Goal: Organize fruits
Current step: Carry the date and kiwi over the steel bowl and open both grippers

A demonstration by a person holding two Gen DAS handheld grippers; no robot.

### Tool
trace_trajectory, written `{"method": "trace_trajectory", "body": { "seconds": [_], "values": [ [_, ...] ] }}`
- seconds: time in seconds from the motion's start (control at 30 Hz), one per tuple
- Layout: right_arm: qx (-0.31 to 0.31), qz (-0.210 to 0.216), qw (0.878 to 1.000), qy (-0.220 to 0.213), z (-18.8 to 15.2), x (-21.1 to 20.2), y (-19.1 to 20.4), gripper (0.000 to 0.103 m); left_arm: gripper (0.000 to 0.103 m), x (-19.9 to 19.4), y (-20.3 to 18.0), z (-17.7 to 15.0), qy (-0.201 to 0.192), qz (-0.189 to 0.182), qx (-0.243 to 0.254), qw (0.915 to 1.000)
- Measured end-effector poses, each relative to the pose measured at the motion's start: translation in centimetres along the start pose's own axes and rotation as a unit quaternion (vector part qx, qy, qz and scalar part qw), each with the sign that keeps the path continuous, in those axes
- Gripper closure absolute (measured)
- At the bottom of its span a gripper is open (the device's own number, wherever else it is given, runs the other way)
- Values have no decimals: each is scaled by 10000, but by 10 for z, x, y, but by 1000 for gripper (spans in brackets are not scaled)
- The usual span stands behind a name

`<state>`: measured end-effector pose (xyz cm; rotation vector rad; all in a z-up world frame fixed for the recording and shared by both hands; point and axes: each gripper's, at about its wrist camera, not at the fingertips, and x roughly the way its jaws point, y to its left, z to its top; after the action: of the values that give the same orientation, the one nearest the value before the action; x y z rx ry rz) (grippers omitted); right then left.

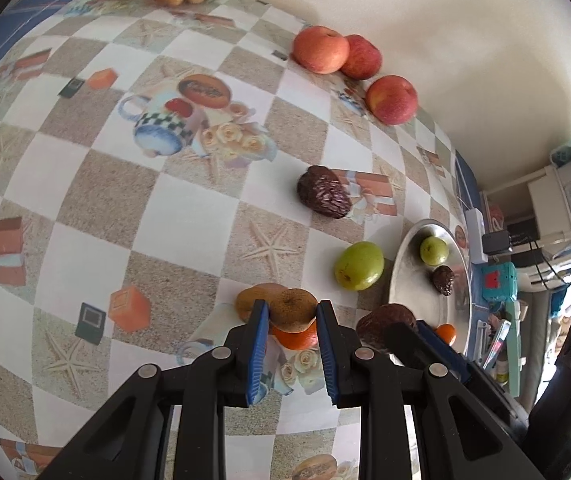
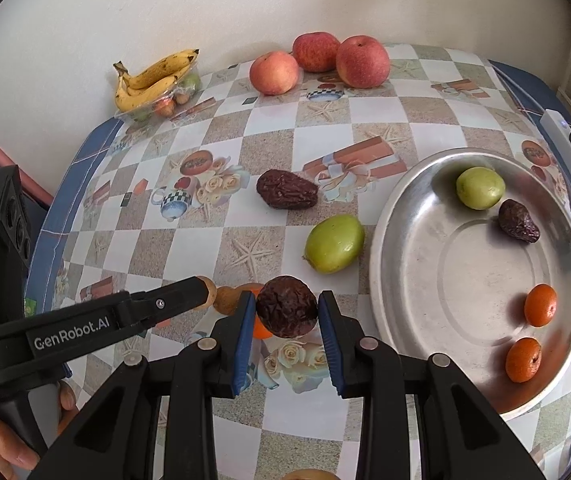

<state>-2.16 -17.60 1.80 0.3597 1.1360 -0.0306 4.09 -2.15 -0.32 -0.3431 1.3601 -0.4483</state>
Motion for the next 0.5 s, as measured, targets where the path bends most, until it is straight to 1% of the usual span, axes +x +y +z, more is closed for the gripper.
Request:
{"method": "trace_trajectory", "body": {
  "seconds": [0.13,0.27,0.33,0.5],
  "values": [
    [143,-112,9997,-145,2,-8,-12,69,77,0,-15,-3,-95,-37,327,9994],
    [400,-532,9974,-265,3,-16,-34,69,77,5,-32,-7,-140,-94,655,9977],
    [619,-660,9954,-329,3,-21,-47,69,77,8,-43,-10,-143,-156,845,9962],
    [1027,-1043,9882,-445,1,-32,-76,69,77,18,-72,-23,-117,-337,1389,9897]
  ]
}}
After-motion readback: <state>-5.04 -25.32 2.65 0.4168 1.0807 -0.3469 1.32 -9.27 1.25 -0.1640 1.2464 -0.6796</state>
